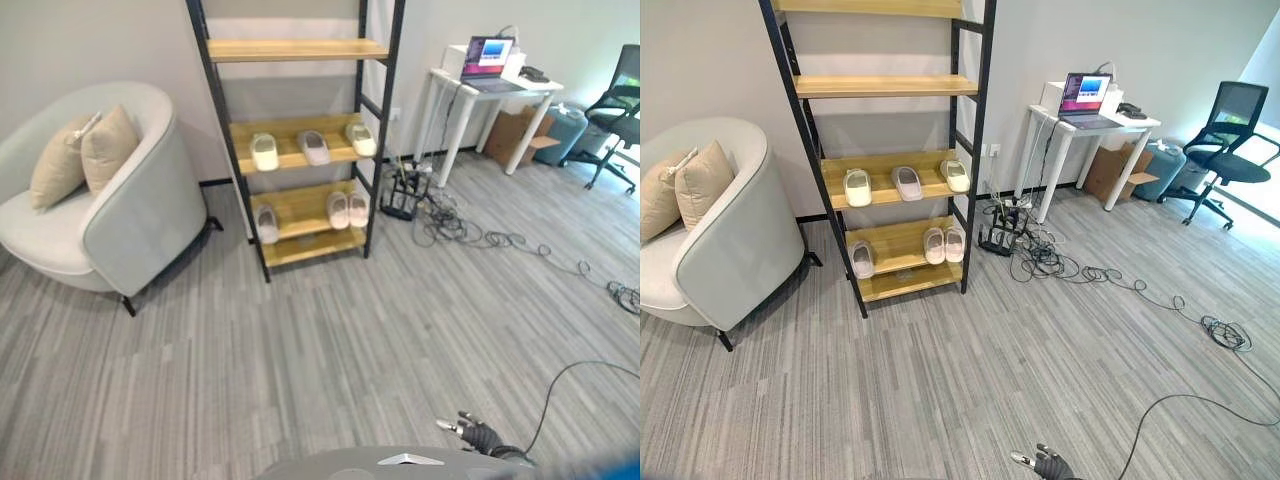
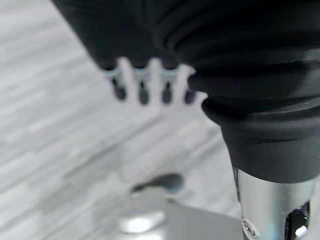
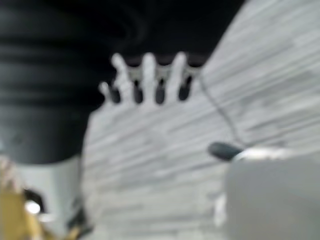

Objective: Arrange the slippers neatly on the shoe rack.

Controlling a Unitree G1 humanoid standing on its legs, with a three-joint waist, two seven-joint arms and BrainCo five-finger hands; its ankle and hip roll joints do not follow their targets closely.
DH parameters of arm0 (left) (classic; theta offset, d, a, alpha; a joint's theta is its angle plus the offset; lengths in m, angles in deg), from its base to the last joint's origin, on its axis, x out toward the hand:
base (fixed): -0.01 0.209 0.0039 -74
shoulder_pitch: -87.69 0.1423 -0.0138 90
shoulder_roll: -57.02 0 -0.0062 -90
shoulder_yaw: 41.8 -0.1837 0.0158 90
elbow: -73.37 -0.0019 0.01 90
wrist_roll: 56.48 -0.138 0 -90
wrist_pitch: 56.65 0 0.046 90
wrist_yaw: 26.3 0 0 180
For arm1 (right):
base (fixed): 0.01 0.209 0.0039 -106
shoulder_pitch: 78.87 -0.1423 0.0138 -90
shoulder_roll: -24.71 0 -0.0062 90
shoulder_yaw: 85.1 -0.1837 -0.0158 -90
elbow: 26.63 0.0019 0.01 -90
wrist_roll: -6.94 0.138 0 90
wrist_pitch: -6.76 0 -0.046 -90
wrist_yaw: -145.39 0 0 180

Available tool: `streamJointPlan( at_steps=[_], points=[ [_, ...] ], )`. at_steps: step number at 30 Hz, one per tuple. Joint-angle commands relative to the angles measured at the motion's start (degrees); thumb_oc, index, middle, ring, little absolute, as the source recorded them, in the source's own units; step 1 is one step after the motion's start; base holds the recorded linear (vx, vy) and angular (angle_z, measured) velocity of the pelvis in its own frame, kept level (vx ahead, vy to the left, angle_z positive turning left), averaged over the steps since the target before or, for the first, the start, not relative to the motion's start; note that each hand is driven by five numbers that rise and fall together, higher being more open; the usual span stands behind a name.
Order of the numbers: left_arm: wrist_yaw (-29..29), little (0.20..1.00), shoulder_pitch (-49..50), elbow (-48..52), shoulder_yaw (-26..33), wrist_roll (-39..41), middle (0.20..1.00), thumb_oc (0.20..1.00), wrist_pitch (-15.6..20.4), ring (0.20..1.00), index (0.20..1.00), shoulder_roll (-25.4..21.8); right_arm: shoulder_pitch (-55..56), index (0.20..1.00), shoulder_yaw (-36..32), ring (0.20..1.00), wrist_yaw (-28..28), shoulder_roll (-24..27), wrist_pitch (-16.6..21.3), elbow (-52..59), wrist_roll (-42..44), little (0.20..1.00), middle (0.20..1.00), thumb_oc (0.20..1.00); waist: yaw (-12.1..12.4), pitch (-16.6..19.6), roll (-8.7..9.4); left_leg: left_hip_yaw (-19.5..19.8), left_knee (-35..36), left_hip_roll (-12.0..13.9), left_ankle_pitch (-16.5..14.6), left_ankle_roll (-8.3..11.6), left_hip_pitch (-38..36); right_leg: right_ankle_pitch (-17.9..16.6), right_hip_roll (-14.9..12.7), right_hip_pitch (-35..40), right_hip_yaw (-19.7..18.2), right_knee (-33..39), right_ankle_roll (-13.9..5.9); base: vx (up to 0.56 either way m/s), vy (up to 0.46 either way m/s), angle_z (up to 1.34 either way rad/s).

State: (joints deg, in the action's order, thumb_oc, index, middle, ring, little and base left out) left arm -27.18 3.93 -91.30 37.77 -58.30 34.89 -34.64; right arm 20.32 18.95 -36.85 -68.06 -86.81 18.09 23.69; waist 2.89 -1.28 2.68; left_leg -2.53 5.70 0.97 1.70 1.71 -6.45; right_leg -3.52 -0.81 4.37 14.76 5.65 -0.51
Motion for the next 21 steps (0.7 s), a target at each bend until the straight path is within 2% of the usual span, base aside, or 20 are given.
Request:
streamJointPlan(
  at_steps=[1,3,5,12,21],
  points=[
    [-2.4,1.0,-4.2,-0.8,-0.4,-0.8,1.0,1.0,0.6,1.0,1.0,1.0,-4.9,1.0,1.5,1.0,-0.5,0.6,0.6,4.8,2.8,1.0,1.0,1.0,-0.3,-2.7,-2.07,3.2,-0.7,4.6,-1.9,3.07,0.7,7.8,-4.1,6.3,-1.2,-0.7,-5.3,0.0,0.0,0.0],
    [-3.2,1.0,-5.2,0.6,-1.9,-1.2,1.0,1.0,0.6,1.0,1.0,0.7,-6.4,1.0,4.3,1.0,-0.8,1.2,-0.1,10.2,4.4,1.0,1.0,1.0,-0.2,-2.8,-2.02,3.3,-0.7,4.6,-1.9,3.18,0.8,7.8,-4.1,6.2,-1.0,-0.7,-5.2,0.0,0.0,0.0],
    [-3.7,1.0,-4.7,1.6,-1.3,-1.0,1.0,1.0,1.8,1.0,1.0,1.0,-0.6,1.0,3.3,1.0,-2.1,2.2,1.3,12.0,2.6,1.0,1.0,1.0,-1.0,-3.9,-2.16,3.0,-0.7,4.7,-1.7,3.25,0.8,7.7,-4.0,6.0,-1.4,-0.7,-5.35,-0.02,-0.038,0.07],
    [-3.7,1.0,-3.6,1.3,-1.4,-2.2,1.0,1.0,1.6,1.0,1.0,1.3,4.1,1.0,2.9,1.0,-3.0,3.3,1.1,21.0,2.9,1.0,1.0,1.0,-1.6,-5.1,-2.62,3.0,-0.7,5.0,-1.5,3.66,0.7,7.9,-3.9,6.0,-1.3,-0.7,-5.2,0.0,-0.032,-0.04],
    [-5.3,1.0,-4.1,3.1,-3.2,-1.0,1.0,1.0,2.5,1.0,1.0,2.9,4.5,1.0,3.8,1.0,-1.7,3.9,1.9,23.3,4.5,1.0,1.0,1.0,-2.0,-7.1,-3.61,2.6,-0.7,5.8,-0.6,4.22,0.9,7.9,-3.3,5.4,-1.8,-0.7,-4.67,0.0,-0.044,-0.01]
  ],
)
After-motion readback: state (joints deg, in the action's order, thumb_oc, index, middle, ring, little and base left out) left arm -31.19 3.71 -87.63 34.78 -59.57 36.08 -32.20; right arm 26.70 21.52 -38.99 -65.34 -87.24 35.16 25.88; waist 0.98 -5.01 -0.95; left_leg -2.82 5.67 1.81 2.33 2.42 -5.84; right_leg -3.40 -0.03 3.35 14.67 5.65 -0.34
